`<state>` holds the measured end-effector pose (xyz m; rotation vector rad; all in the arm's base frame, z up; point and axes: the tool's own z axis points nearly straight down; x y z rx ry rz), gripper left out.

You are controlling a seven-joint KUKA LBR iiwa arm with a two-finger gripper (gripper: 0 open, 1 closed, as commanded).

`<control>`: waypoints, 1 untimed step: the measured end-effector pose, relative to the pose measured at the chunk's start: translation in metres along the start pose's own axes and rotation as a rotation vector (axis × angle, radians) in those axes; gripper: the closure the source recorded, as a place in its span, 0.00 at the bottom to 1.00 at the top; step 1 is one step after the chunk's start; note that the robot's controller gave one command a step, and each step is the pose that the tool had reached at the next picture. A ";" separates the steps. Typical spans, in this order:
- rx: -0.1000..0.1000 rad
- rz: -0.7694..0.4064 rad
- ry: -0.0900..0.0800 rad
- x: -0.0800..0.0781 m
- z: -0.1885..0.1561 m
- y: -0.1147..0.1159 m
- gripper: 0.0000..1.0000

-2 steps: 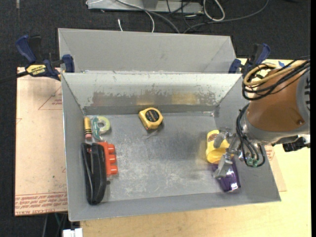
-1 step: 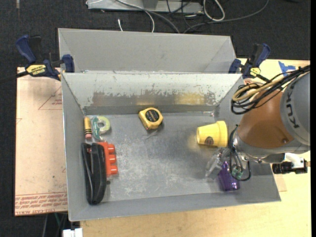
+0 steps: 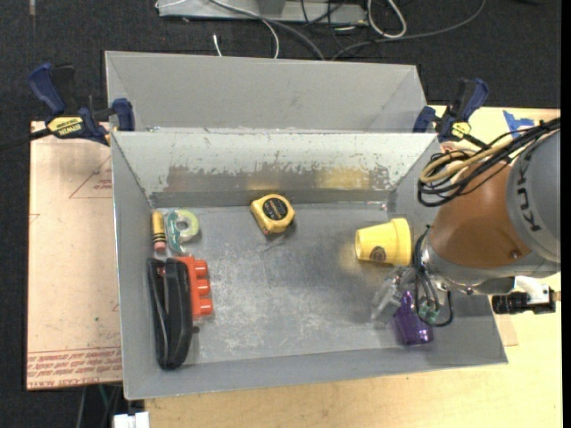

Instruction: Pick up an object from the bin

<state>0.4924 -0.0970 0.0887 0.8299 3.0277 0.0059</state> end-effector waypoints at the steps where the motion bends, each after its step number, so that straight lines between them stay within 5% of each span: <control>1: -0.011 0.036 0.005 -0.002 0.001 -0.005 1.00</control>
Offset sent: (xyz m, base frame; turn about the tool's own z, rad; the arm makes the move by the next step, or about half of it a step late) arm 0.0080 -0.0311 -0.0063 0.0437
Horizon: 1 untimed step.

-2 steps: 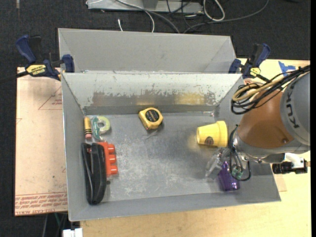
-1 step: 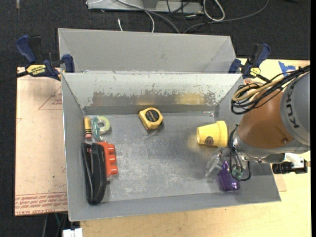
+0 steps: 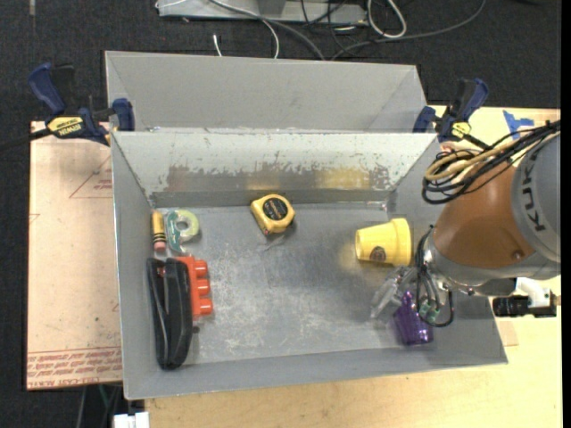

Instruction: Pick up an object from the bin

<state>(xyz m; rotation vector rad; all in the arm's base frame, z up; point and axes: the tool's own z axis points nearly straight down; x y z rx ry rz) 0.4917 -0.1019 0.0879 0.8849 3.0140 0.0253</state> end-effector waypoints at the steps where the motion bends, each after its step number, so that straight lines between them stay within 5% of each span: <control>1: -0.005 -0.001 0.009 -0.006 0.002 0.000 1.00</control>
Offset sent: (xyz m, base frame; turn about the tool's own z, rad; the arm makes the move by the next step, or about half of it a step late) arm 0.0334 -0.0075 -0.0087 -0.0110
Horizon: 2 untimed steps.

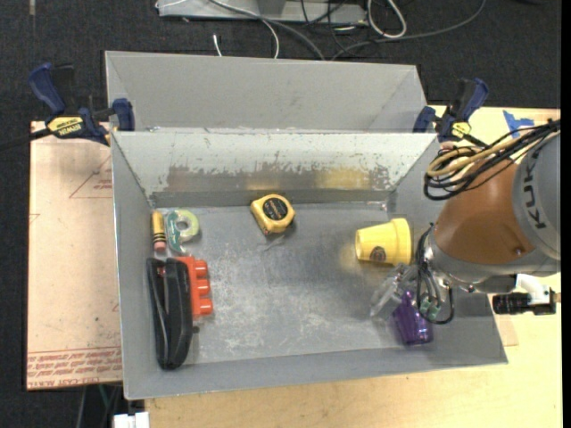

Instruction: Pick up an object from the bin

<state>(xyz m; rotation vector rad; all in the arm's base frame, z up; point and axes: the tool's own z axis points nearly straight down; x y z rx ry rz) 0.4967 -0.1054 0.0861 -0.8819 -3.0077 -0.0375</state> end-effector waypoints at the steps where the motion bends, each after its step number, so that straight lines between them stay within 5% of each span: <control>1: -0.004 -0.016 -0.002 -0.023 0.006 0.014 1.00; 2: -0.008 0.108 0.003 -0.030 0.011 -0.034 1.00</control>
Offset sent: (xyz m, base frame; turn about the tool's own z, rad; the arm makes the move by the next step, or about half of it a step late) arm 0.0028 -0.0478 -0.0133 0.1097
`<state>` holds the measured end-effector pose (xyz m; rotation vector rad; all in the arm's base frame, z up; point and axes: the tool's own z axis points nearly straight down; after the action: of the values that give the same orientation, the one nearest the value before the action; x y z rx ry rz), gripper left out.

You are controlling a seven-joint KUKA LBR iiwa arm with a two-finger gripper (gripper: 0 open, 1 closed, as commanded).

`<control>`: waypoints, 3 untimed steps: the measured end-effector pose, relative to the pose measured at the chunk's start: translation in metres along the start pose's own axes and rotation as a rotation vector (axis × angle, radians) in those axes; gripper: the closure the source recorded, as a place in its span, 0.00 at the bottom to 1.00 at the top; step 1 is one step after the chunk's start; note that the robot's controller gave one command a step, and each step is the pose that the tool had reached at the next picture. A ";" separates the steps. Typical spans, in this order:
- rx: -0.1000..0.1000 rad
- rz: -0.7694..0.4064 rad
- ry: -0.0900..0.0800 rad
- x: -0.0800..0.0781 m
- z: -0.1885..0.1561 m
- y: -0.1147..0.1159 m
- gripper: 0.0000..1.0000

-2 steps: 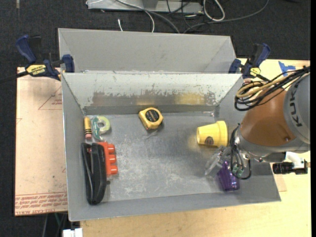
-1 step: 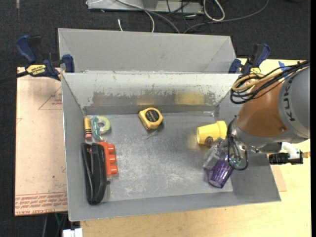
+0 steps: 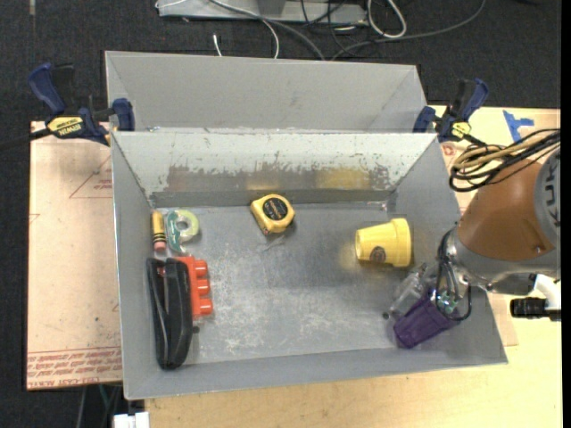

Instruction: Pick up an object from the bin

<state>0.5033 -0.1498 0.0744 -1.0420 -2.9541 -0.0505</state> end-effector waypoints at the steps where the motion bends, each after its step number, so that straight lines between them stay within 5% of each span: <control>1: 0.003 -0.025 -0.003 0.005 0.003 0.007 1.00; 2: 0.002 -0.006 -0.003 0.009 0.003 0.013 1.00; 3: 0.002 -0.037 -0.002 -0.017 -0.011 0.044 1.00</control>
Offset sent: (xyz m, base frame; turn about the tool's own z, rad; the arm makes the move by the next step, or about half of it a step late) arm -0.0041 0.0044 0.0012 0.1778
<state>0.5436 -0.1266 0.0862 -0.9872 -2.9745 -0.0470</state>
